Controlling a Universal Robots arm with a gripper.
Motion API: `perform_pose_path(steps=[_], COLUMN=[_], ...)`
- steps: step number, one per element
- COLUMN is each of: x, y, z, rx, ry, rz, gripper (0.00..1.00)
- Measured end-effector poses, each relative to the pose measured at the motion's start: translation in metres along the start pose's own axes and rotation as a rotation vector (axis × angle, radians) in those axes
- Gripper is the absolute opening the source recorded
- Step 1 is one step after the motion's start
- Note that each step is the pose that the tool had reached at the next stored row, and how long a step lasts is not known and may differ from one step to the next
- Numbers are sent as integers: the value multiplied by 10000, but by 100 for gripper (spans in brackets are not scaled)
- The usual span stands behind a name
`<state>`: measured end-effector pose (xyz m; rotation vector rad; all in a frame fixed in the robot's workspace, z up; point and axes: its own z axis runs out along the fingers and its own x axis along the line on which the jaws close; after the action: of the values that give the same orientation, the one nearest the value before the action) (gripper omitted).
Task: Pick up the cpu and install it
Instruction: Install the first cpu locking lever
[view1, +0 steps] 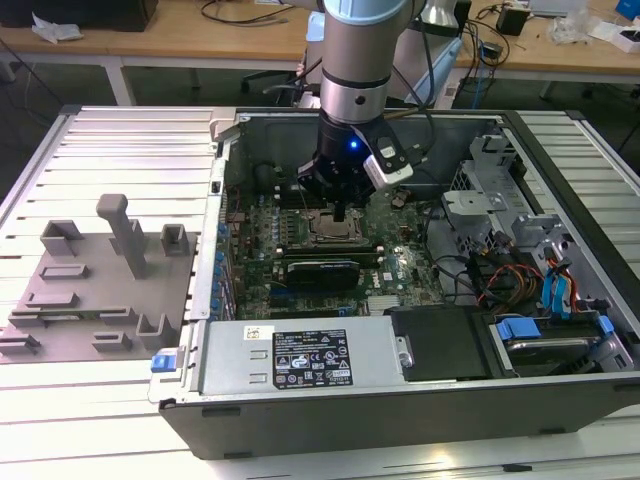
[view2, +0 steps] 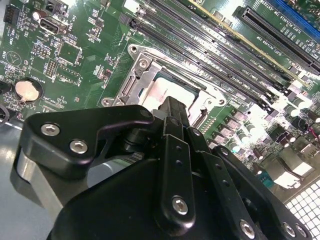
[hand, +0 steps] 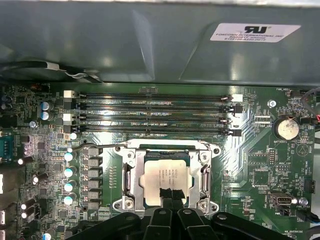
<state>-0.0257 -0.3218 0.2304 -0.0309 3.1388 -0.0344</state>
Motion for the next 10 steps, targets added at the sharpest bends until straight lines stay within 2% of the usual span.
perform_pose_path(steps=[7, 9, 10], x=[17, 56, 104], y=[0, 1, 2], z=[-2, -2, -2], rx=[1, 1, 0], ry=[1, 0, 0], rz=[1, -1, 5], gripper=[11, 11, 11])
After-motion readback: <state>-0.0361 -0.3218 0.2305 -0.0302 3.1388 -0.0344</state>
